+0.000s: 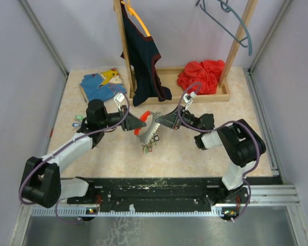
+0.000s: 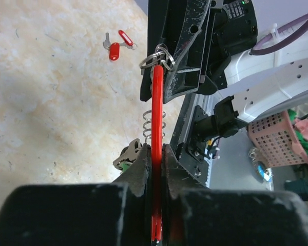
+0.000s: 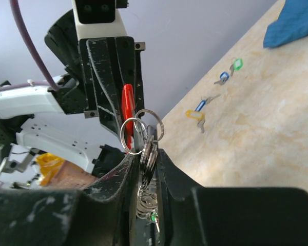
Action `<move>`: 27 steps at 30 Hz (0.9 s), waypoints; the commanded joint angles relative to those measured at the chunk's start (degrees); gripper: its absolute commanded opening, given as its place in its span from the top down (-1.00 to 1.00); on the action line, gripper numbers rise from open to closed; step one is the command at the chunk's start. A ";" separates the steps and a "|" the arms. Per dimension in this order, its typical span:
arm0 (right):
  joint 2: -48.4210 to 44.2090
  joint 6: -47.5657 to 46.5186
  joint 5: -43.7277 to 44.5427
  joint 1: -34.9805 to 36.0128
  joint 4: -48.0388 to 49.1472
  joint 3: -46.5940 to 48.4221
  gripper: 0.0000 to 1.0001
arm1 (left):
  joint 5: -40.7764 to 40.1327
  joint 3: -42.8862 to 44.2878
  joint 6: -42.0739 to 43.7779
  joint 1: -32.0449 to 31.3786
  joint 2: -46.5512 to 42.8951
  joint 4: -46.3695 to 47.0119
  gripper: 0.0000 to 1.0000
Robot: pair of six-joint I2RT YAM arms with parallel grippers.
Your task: Put the keys on the keyring
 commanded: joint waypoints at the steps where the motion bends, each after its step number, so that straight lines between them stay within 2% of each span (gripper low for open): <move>1: -6.02 -7.44 0.28 -0.18 3.17 -0.14 0.55 | -3.71 5.06 10.28 -0.09 -3.39 -13.14 1.00; 9: -17.43 -23.61 4.63 -0.18 -17.63 -2.57 0.11 | -8.50 10.42 20.26 -0.22 -6.99 -24.35 1.00; 13: -24.00 -33.80 8.60 0.61 -28.75 -3.55 0.06 | -12.01 13.89 25.10 -0.90 -7.66 -30.43 1.00; 17: -29.85 -47.46 16.07 4.74 -39.72 -3.83 0.06 | -17.18 18.60 30.38 -3.35 -7.44 -36.96 1.00; 20: -31.74 -52.36 20.44 7.78 -40.17 -5.16 0.07 | -21.37 22.30 34.19 -5.68 -6.65 -41.60 1.00; 27: -32.02 -58.74 24.57 12.02 -35.52 -8.81 0.13 | -31.32 29.71 40.11 -9.98 -4.12 -50.49 1.00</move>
